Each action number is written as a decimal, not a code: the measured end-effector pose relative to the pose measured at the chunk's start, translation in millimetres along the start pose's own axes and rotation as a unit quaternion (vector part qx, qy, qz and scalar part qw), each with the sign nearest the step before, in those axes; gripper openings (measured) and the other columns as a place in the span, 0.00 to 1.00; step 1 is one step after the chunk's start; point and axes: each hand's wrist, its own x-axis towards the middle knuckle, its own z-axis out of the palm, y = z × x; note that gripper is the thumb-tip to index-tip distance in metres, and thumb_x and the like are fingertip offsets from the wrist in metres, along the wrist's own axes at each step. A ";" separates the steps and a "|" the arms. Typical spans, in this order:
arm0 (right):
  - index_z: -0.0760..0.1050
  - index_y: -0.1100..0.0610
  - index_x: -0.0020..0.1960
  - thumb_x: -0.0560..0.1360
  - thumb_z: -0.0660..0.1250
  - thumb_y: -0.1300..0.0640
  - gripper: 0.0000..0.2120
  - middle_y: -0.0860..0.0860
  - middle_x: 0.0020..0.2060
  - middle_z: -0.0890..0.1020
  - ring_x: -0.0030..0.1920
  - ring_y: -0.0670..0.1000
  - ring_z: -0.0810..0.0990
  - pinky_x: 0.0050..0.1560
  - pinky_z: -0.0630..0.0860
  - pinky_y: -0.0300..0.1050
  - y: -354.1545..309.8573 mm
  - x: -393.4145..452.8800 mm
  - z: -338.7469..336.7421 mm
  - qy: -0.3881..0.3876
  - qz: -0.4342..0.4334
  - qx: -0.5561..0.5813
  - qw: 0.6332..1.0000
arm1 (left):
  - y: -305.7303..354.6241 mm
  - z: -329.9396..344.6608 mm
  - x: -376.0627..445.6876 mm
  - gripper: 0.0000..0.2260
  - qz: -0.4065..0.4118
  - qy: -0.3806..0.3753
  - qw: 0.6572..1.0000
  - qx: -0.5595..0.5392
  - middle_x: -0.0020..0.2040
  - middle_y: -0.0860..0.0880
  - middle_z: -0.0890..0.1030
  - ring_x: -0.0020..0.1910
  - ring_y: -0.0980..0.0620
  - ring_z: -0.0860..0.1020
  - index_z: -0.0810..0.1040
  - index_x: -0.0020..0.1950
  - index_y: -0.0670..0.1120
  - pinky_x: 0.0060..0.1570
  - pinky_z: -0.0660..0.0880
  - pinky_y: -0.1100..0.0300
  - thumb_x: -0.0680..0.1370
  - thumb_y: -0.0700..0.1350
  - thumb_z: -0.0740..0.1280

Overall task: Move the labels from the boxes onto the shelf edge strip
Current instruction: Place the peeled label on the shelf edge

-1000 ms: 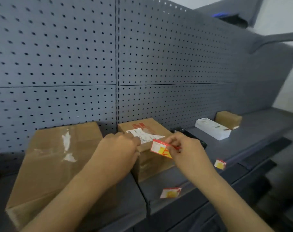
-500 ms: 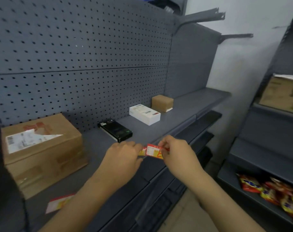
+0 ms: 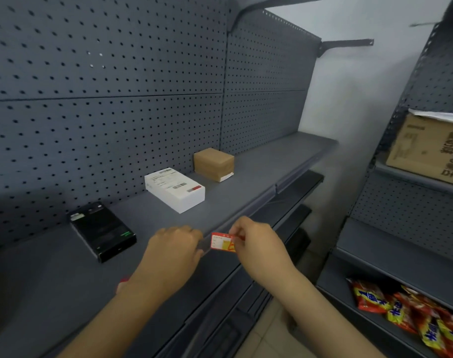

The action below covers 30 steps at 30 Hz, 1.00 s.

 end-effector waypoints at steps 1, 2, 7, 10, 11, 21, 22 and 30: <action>0.74 0.52 0.47 0.75 0.62 0.61 0.05 0.53 0.44 0.82 0.43 0.54 0.81 0.43 0.79 0.53 4.2 12.2 0.4 -0.010 -0.002 0.004 1.000 | 0.4 6.3 11.6 0.09 -0.005 -0.002 1.000 -0.001 0.51 0.50 0.81 0.49 0.47 0.79 0.78 0.53 0.50 0.43 0.70 0.57 0.77 0.52 0.63; 0.74 0.52 0.47 0.75 0.62 0.61 0.05 0.53 0.44 0.82 0.43 0.55 0.80 0.43 0.79 0.54 9.1 23.6 0.6 -0.017 -0.005 0.011 1.000 | 1.0 11.6 22.8 0.09 -0.011 -0.001 1.000 -0.003 0.50 0.50 0.81 0.47 0.48 0.79 0.77 0.52 0.51 0.41 0.68 0.58 0.77 0.53 0.63; 0.74 0.53 0.46 0.74 0.63 0.62 0.05 0.54 0.43 0.81 0.43 0.55 0.80 0.44 0.79 0.55 44.0 72.0 6.1 -0.045 -0.017 0.042 0.998 | 1.9 28.5 66.7 0.07 -0.047 0.003 0.999 0.010 0.47 0.49 0.82 0.43 0.45 0.81 0.79 0.48 0.49 0.38 0.74 0.55 0.74 0.51 0.66; 0.74 0.53 0.45 0.75 0.63 0.61 0.04 0.53 0.42 0.81 0.42 0.53 0.80 0.44 0.79 0.54 62.5 99.9 12.7 -0.073 -0.036 0.066 0.994 | 2.1 38.1 82.3 0.07 -0.080 -0.002 0.996 0.030 0.47 0.49 0.83 0.42 0.45 0.82 0.80 0.49 0.49 0.38 0.76 0.55 0.72 0.48 0.69; 0.75 0.53 0.45 0.76 0.63 0.61 0.04 0.53 0.42 0.82 0.42 0.52 0.80 0.44 0.79 0.54 68.7 110.5 14.7 -0.084 -0.042 0.072 0.993 | 2.9 40.8 86.5 0.07 -0.093 -0.007 0.995 0.043 0.44 0.50 0.84 0.39 0.46 0.82 0.81 0.46 0.49 0.35 0.77 0.56 0.70 0.47 0.71; 0.75 0.53 0.43 0.76 0.65 0.60 0.04 0.49 0.41 0.82 0.40 0.46 0.79 0.42 0.76 0.43 107.1 184.3 23.3 -0.203 -0.179 0.157 0.950 | 47.7 68.4 98.6 0.12 -0.223 0.006 0.970 0.092 0.29 0.53 0.80 0.25 0.49 0.79 0.80 0.33 0.52 0.19 0.73 0.61 0.56 0.44 0.80; 0.75 0.53 0.43 0.76 0.66 0.60 0.04 0.49 0.41 0.83 0.40 0.46 0.80 0.42 0.77 0.43 108.4 187.0 22.9 -0.215 -0.190 0.163 0.944 | 53.6 72.2 98.4 0.11 -0.237 -0.006 0.968 0.088 0.29 0.52 0.80 0.24 0.49 0.79 0.79 0.33 0.51 0.19 0.72 0.60 0.57 0.44 0.79; 0.73 0.51 0.43 0.76 0.66 0.60 0.06 0.49 0.42 0.82 0.43 0.46 0.81 0.46 0.80 0.46 109.8 193.6 30.6 -0.279 -0.272 0.160 0.907 | 66.0 101.7 95.9 0.13 -0.332 -0.055 0.939 0.074 0.51 0.50 0.82 0.47 0.45 0.82 0.80 0.56 0.52 0.42 0.78 0.54 0.74 0.41 0.66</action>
